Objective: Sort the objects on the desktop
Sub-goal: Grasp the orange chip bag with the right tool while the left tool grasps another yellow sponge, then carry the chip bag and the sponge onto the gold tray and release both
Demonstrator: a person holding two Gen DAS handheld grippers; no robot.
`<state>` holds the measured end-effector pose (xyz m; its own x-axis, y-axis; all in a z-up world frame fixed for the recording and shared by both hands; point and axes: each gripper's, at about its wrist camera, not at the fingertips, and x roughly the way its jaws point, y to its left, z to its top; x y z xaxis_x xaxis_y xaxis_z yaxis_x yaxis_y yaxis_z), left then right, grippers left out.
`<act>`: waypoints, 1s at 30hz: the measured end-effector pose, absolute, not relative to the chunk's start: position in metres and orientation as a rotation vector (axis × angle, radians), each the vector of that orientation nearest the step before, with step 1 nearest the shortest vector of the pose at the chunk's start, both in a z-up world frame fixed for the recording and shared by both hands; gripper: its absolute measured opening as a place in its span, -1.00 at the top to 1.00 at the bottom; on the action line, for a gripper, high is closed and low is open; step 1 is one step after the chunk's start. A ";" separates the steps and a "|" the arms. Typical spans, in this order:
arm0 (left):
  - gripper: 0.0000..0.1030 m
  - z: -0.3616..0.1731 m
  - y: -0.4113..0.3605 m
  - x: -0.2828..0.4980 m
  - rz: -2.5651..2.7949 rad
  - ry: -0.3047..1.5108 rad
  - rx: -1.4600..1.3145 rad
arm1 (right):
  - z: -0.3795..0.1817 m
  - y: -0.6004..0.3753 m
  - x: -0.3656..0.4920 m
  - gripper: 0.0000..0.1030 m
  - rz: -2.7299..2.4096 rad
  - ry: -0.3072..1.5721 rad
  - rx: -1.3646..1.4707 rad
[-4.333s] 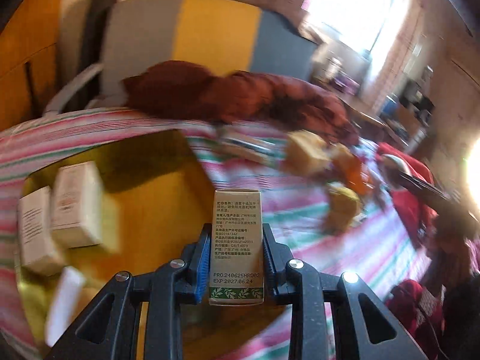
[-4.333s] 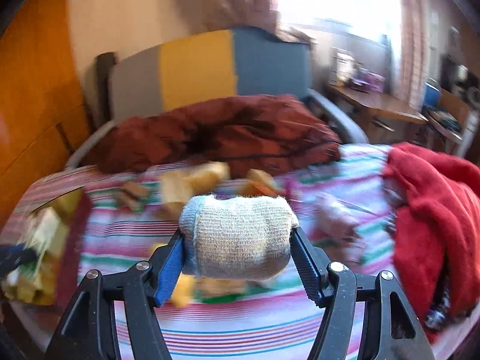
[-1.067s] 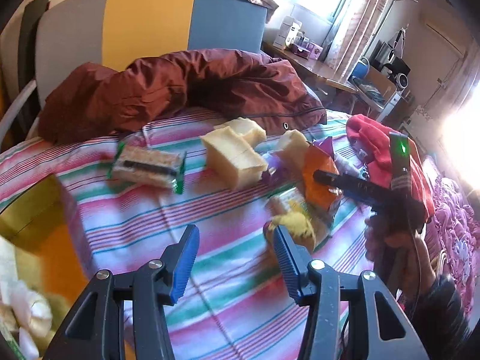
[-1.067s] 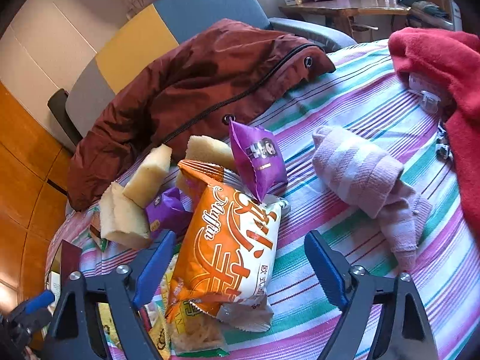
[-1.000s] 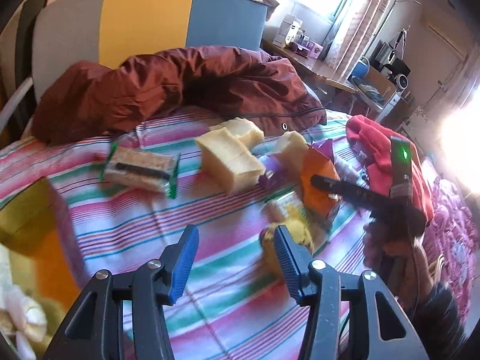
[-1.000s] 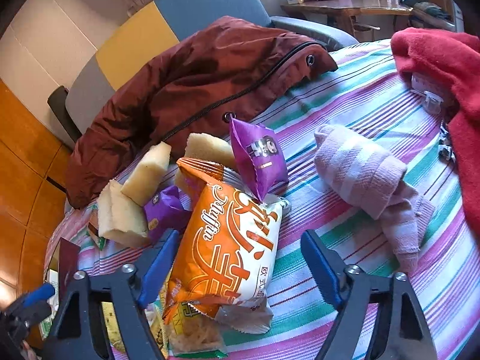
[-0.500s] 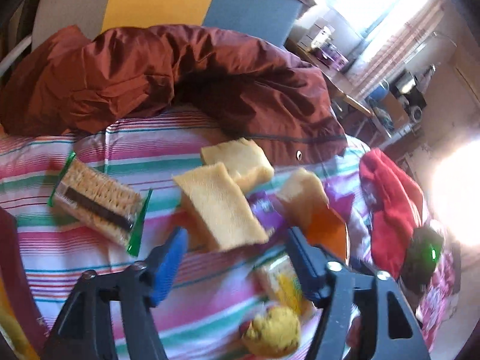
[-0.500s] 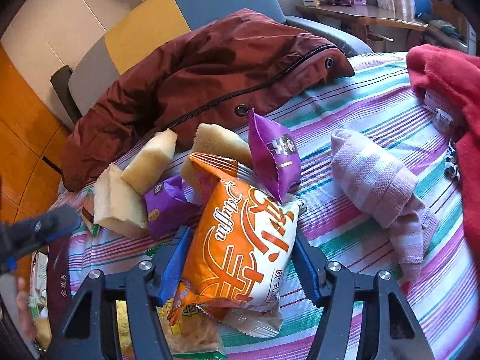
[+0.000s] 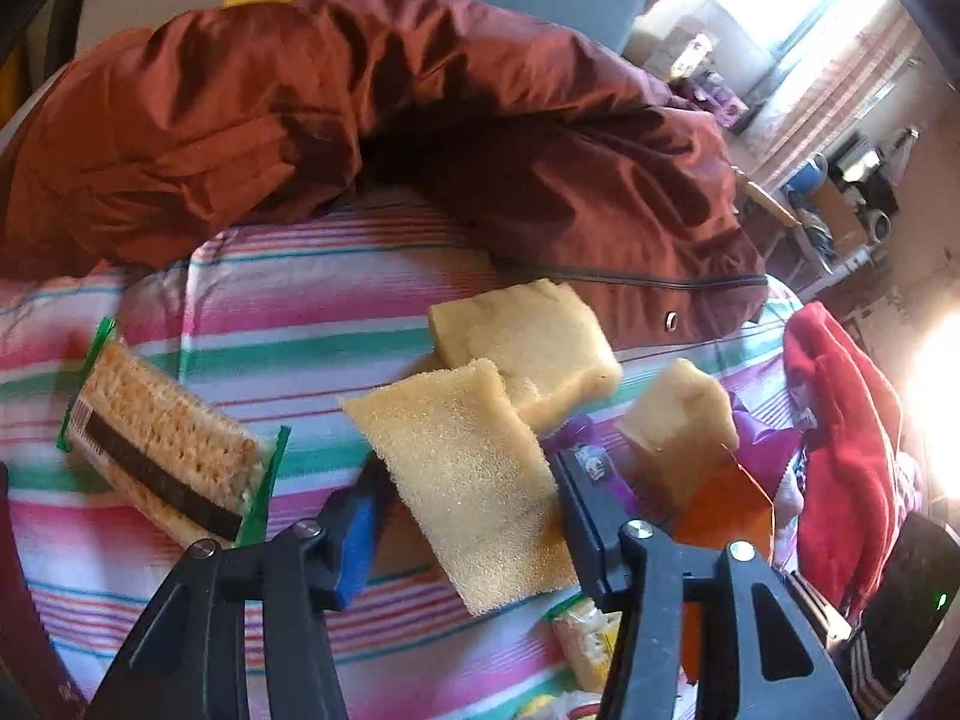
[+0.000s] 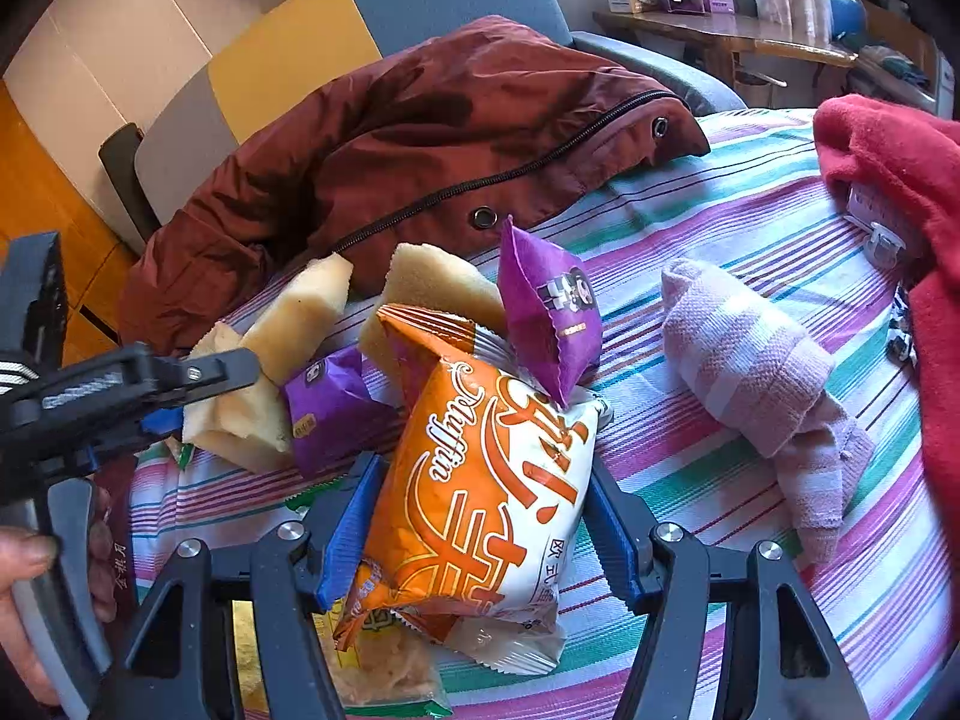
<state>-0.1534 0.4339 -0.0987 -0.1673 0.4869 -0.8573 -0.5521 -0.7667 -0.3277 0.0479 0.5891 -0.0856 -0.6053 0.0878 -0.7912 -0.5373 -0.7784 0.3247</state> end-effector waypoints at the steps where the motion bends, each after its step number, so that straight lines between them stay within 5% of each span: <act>1: 0.00 -0.099 0.434 -0.152 1.984 0.089 -1.414 | -0.086 0.589 0.047 -0.28 2.403 0.780 -1.144; 30: 0.09 -0.008 0.270 -0.061 2.173 0.075 -1.068 | -0.010 0.506 0.046 -0.17 2.746 0.539 -1.041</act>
